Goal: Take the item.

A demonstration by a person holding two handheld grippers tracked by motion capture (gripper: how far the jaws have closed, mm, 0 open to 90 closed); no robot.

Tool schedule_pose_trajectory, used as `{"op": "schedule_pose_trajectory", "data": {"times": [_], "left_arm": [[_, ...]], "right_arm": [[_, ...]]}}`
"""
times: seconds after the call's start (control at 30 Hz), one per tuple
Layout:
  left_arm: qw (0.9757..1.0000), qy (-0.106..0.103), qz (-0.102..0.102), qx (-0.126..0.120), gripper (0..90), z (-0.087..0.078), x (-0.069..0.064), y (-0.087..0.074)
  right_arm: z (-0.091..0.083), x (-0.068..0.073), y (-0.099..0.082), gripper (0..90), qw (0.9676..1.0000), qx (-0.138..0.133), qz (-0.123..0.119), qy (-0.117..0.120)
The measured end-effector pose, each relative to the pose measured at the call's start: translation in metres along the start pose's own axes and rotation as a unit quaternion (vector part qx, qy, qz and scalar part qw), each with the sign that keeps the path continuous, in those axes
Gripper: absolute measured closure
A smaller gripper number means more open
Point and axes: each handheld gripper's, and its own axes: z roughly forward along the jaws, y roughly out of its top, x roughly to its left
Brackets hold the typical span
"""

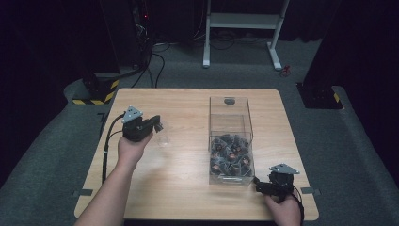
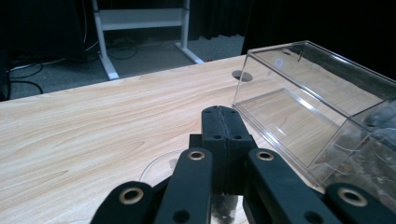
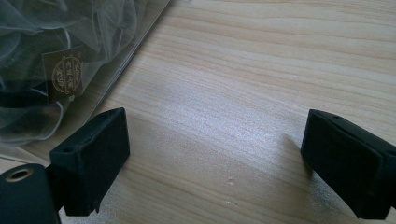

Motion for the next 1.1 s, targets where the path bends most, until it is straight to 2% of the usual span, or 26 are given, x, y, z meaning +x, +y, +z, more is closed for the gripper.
{"op": "schedule_pose_trajectory", "data": {"times": [0.53, 0.63, 0.77, 0.9, 1.1], "left_arm": [[0.9995, 0.019, -0.014, 0.02, 90.0, 0.014, 0.009, -0.006], [0.9994, 0.026, -0.011, 0.023, 90.0, 0.017, 0.01, -0.007], [0.9987, 0.033, -0.02, 0.033, 89.2, 0.02, 0.011, -0.008], [0.9986, 0.032, -0.021, 0.036, 74.8, 0.02, 0.011, -0.008], [0.9988, 0.026, -0.016, 0.038, 61.7, 0.017, 0.007, -0.007]], "right_arm": [[0.0, 0.0, 0.0, 7.9, 1.0, 0.0, 0.0, 0.0], [0.0, 0.0, 0.0, 7.9, 1.0, 0.0, 0.0, 0.0], [0.0, 0.0, 0.0, 7.8, 1.0, -0.001, -0.001, 0.0], [0.0, 0.0, 0.0, 7.9, 1.0, 0.0, 0.0, 0.0], [0.0, 0.0, 0.0, 7.9, 1.0, 0.0, 0.0, 0.0]]}}
